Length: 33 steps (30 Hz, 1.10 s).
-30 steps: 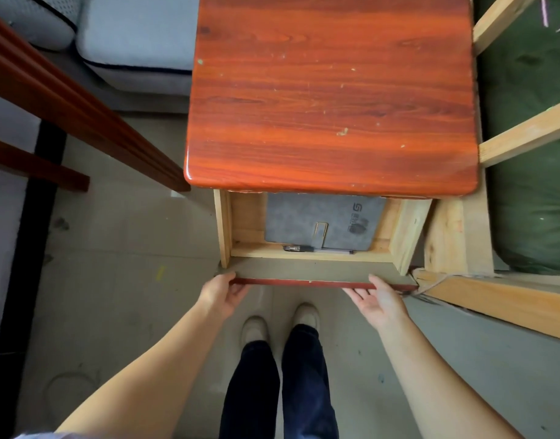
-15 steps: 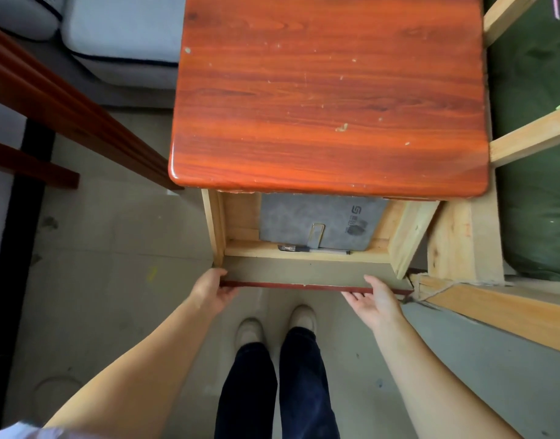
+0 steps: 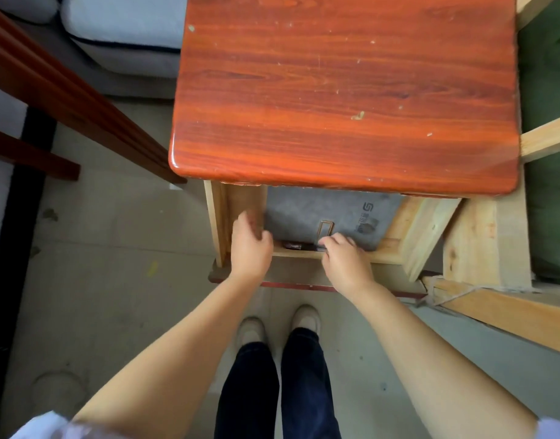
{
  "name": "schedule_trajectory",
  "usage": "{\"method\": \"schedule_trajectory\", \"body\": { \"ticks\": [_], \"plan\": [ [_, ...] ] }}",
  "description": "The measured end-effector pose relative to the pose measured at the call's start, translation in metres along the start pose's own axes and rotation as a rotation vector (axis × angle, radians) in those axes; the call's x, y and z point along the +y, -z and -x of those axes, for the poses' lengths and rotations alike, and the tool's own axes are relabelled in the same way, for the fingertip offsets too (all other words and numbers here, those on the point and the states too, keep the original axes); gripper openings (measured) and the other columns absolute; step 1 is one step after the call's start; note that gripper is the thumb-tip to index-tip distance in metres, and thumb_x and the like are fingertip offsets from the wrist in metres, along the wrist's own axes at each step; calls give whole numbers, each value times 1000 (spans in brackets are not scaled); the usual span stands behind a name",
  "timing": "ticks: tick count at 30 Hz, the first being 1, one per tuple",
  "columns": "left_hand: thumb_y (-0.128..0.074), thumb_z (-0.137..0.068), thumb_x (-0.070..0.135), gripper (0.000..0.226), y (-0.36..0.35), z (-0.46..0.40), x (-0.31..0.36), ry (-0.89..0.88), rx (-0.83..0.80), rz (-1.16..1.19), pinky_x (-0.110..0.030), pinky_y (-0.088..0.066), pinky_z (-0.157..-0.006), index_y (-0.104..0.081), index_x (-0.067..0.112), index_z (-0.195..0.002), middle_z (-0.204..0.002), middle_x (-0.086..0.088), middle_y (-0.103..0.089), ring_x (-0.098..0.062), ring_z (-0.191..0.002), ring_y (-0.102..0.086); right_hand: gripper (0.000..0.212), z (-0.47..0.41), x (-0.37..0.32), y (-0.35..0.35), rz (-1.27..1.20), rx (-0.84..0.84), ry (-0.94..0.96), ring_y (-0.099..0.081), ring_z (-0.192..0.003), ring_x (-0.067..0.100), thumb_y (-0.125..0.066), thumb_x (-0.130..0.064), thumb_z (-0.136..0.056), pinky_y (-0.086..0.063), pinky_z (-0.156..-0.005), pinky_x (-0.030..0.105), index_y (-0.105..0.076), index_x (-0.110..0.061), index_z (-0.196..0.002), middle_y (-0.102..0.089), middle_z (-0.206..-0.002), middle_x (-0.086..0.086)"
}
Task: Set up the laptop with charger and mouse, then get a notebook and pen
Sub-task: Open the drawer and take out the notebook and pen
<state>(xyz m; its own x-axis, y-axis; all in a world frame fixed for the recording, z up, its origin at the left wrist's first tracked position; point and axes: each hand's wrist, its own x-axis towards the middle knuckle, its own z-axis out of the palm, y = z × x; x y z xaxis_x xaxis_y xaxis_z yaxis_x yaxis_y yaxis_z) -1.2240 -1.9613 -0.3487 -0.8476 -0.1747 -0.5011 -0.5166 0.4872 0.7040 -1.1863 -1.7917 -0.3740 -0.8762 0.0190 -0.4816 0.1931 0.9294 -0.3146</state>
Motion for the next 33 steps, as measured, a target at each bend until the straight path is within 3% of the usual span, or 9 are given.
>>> {"method": "schedule_trajectory", "body": {
  "ticks": [3, 7, 10, 12, 16, 18, 25, 29, 33],
  "plan": [
    [-50, -85, 8, 48, -11, -23, -1, -3, -37, -52, -24, -34, -97, -42, 12, -133, -129, -12, -48, -25, -115, -51, 24, -6, 6, -15, 112, 43, 32, -46, -110, 27, -50, -19, -90, -38, -90, 39, -55, -19, -113, -55, -113, 5],
    [-64, -82, 20, 52, -21, -37, -2, 38, -29, 55, -42, -44, -102, -40, 10, -127, -125, -12, -53, -28, -117, -53, 18, -11, 10, -18, 118, 44, 91, -47, -106, 30, -50, -21, -91, -39, -86, 39, -60, -15, -105, -54, -105, 9],
    [-72, -77, 42, 64, -17, -42, 0, 95, -42, 120, -33, -47, -95, -43, 11, -125, -119, -5, -56, -20, -110, -56, 18, 9, 12, -9, -16, 103, 136, -51, -101, 31, -51, -15, -92, -41, -85, 39, -61, -9, -106, -58, -104, 11],
    [-71, -77, 47, 54, -13, -38, 3, 79, -143, 157, -26, -48, -84, -56, 13, -116, -108, 0, -64, -18, -104, -63, 17, 32, 16, 3, -138, 210, 122, -56, -95, 33, -54, -9, -90, -45, -81, 39, -61, -4, -104, -62, -100, 13],
    [-70, -81, 41, 17, -7, -20, 14, 45, -284, 183, -32, -53, -86, -63, 29, -91, -100, -1, -69, -17, -96, -67, 16, 71, 26, 30, -364, 499, -40, -58, -81, 34, -51, 4, -85, -37, -70, 28, -58, 7, -100, -62, -91, 22],
    [-68, -84, 35, 14, -3, -4, 20, 47, -329, 242, -26, -55, -81, -63, 27, -93, -96, 5, -69, -13, -92, -67, 13, 83, 32, 43, -433, 601, -128, -53, -73, 29, -48, 6, -84, -28, -62, 23, -57, 8, -92, -62, -84, 22],
    [-59, -92, 22, 9, 21, 53, 31, 19, -410, 365, -4, -46, -52, -57, 29, -98, -93, 16, -66, 14, -72, -64, 13, 123, 40, 54, -741, 602, -474, -55, -77, 22, -49, -3, -88, -36, -69, 22, -54, -7, -99, -63, -89, 7],
    [-58, -93, 18, 17, 72, 68, 15, 72, -512, 348, -19, -52, -75, -59, 26, -108, -112, 3, -68, -7, -97, -66, 8, 145, 33, 51, -768, 708, -484, -53, -64, 12, -57, -10, -87, -35, -58, 16, -55, -17, -84, -58, -69, -2],
    [-65, -87, 25, 28, 142, 83, -4, 40, -811, 284, -18, -53, -80, -63, 20, -114, -114, 3, -71, -8, -103, -66, 26, 155, 36, 33, -890, 508, -730, -45, -53, 20, -45, -19, -90, -32, -55, 29, -59, -20, -67, -47, -54, 0]
  ]
}}
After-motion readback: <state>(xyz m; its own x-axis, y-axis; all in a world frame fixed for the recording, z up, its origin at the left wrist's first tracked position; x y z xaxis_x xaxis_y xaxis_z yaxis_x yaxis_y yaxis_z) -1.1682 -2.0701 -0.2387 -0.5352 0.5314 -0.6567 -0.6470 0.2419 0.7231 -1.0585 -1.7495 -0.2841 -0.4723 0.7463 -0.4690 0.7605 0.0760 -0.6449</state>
